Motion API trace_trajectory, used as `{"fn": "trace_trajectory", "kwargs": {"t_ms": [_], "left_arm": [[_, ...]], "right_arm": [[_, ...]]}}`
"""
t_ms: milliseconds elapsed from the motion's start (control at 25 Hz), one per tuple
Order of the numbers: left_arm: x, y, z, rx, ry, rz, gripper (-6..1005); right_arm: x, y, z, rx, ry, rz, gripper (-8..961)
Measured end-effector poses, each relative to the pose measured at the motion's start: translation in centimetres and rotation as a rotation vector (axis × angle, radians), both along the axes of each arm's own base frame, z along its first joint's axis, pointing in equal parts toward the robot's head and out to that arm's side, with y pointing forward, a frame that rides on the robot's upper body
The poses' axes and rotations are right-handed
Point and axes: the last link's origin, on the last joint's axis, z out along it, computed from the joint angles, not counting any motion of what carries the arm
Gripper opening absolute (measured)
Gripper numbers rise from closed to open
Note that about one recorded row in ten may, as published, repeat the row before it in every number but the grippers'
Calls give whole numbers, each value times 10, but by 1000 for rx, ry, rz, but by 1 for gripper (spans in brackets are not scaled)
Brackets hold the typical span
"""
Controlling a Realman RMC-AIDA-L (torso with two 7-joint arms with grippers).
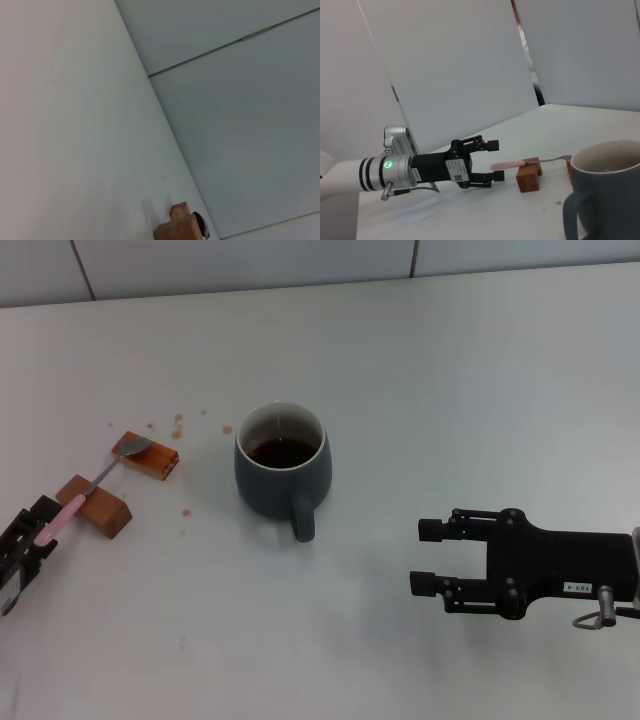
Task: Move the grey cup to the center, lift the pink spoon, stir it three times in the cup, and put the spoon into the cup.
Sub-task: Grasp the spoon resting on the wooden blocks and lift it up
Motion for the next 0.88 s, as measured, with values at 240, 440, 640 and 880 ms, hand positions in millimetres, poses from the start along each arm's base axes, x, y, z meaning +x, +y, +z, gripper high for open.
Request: {"fn": "trace_trajectory", "kwargs": {"t_ms": [240,440,640,880], "left_arm": [[3,4,-2,-2,-8,-10,856],[6,8,-4,-11,-12,-22,856],[7,10,-5,-20,-12,-23,856],[7,11,-6,-24,-12,-17,856]], "right_arm": [[1,0,0,2,-2,-1,703],[1,0,1,2,-3,-1,703],[1,0,1,2,-5,-1,703],[1,0,1,2,-5,-1,703]]}}
